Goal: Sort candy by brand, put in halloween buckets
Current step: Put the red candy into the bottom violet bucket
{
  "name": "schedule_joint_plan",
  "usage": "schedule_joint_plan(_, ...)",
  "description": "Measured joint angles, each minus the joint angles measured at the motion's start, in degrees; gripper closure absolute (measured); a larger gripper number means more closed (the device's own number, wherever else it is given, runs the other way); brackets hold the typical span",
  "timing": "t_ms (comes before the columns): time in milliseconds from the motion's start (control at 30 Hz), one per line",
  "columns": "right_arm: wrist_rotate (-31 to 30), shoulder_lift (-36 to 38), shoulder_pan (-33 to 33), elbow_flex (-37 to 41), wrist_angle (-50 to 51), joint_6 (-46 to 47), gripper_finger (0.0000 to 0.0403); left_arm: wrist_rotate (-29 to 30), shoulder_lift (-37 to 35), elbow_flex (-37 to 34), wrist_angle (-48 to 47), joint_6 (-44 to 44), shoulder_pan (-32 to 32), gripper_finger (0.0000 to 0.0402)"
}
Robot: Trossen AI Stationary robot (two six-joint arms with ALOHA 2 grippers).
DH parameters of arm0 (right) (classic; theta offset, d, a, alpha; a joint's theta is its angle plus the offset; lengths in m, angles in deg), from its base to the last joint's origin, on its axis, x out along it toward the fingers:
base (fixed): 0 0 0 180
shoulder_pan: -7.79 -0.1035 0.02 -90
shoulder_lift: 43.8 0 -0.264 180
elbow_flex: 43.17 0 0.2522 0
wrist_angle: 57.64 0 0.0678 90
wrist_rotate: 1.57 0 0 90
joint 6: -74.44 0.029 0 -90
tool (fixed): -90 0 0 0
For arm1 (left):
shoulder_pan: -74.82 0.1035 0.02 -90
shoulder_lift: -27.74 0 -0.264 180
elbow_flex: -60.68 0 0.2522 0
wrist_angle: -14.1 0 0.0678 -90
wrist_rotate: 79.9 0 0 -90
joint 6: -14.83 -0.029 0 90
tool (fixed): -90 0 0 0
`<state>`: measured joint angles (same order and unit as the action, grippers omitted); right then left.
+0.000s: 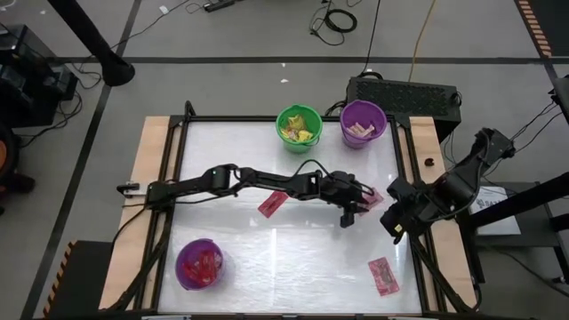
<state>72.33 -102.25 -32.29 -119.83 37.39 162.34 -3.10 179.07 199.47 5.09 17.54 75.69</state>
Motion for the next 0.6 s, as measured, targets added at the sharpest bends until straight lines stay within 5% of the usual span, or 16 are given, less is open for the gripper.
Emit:
schedule_joint_plan(333,-0.02,-0.21,-3.23,0.00,-0.52,3.19,0.0298,12.65,1.44,-1.07,-4.96,-9.57,-0.03,0.0269)
schedule_joint_plan(600,-0.14,-0.21,-3.16,0.00,-0.60,3.07,0.0298,7.32,1.42,-1.07,-5.96,-9.12,0.22,0.0269)
